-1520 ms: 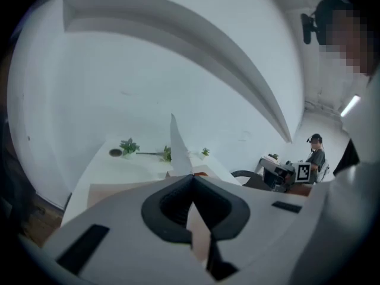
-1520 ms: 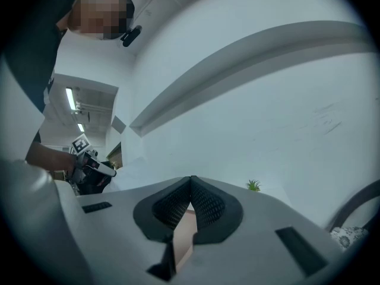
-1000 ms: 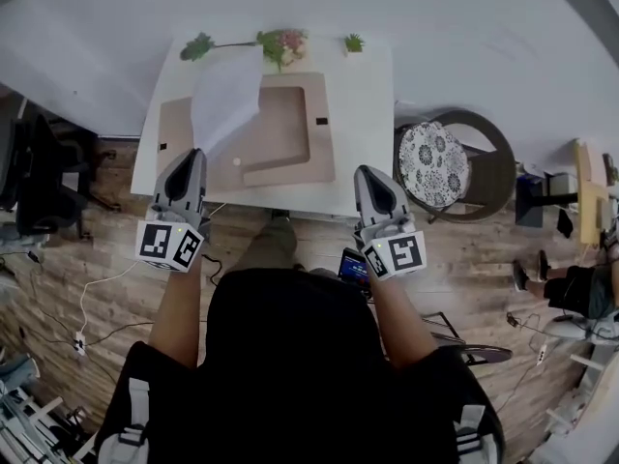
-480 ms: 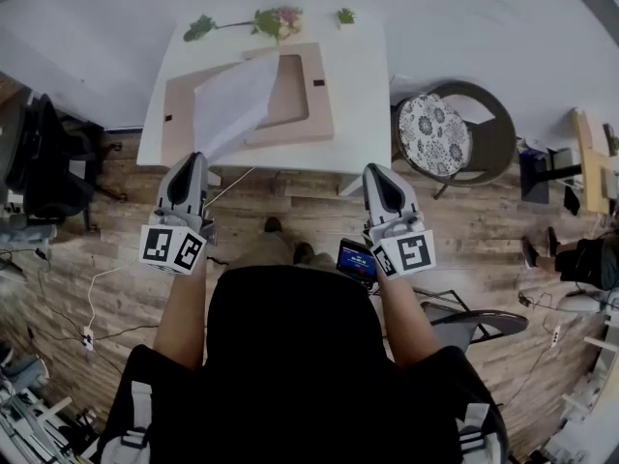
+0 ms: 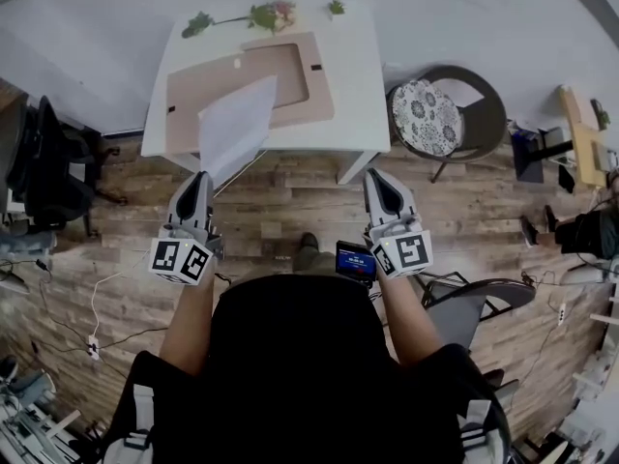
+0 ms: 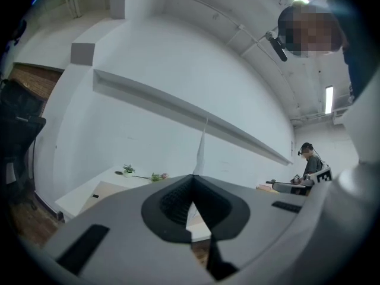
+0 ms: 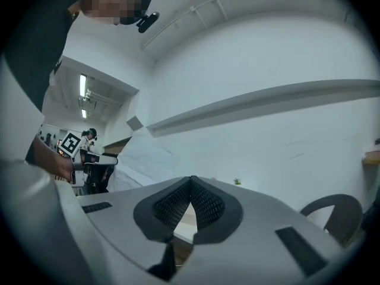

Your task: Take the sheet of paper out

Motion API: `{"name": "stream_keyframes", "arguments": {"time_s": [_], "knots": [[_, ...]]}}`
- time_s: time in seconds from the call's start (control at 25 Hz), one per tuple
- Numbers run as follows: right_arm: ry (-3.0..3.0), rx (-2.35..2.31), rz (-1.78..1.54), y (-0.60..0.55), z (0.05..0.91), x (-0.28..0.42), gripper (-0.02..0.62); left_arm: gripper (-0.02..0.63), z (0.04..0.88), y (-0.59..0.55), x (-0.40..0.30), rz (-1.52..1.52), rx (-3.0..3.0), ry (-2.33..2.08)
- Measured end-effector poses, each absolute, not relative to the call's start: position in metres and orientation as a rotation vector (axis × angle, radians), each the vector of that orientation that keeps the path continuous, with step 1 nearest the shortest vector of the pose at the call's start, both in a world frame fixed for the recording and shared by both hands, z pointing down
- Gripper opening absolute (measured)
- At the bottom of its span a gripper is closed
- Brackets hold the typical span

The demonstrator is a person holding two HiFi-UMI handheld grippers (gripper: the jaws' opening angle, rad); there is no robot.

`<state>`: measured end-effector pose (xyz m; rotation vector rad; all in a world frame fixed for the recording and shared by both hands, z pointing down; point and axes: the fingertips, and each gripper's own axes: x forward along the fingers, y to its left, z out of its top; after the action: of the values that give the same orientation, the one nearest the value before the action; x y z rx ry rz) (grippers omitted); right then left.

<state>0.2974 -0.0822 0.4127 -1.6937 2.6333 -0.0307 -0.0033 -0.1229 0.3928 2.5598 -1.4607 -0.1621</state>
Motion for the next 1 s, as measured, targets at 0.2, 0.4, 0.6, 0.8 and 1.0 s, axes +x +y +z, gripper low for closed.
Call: {"name": "stream_keyframes", "arguments": {"time_s": [0.2, 0.4, 0.6, 0.8, 1.0], "knots": [[2.614, -1.734, -0.065, -0.045, 0.416, 0.260, 0.011, 0.002, 0.395, -0.090, -0.033, -0.193, 2.572, -1.395], [2.598, -1.767, -0.075, 0.006, 0.420, 0.217, 0.011, 0.002, 0.402, -0.049, -0.065, -0.186, 2.588, -1.334], [2.569, -1.820, -0.083, 0.057, 0.427, 0.187, 0.011, 0.002, 0.415, -0.013, -0.096, -0.180, 2.613, -1.303], [2.546, -1.869, -0.087, 0.100, 0.437, 0.168, 0.011, 0.002, 0.428, 0.020, -0.115, -0.187, 2.614, -1.273], [2.557, -1.878, -0.096, 0.138, 0.442, 0.156, 0.011, 0.002, 0.436, 0.060, -0.120, -0.164, 2.655, -1.247]]}}
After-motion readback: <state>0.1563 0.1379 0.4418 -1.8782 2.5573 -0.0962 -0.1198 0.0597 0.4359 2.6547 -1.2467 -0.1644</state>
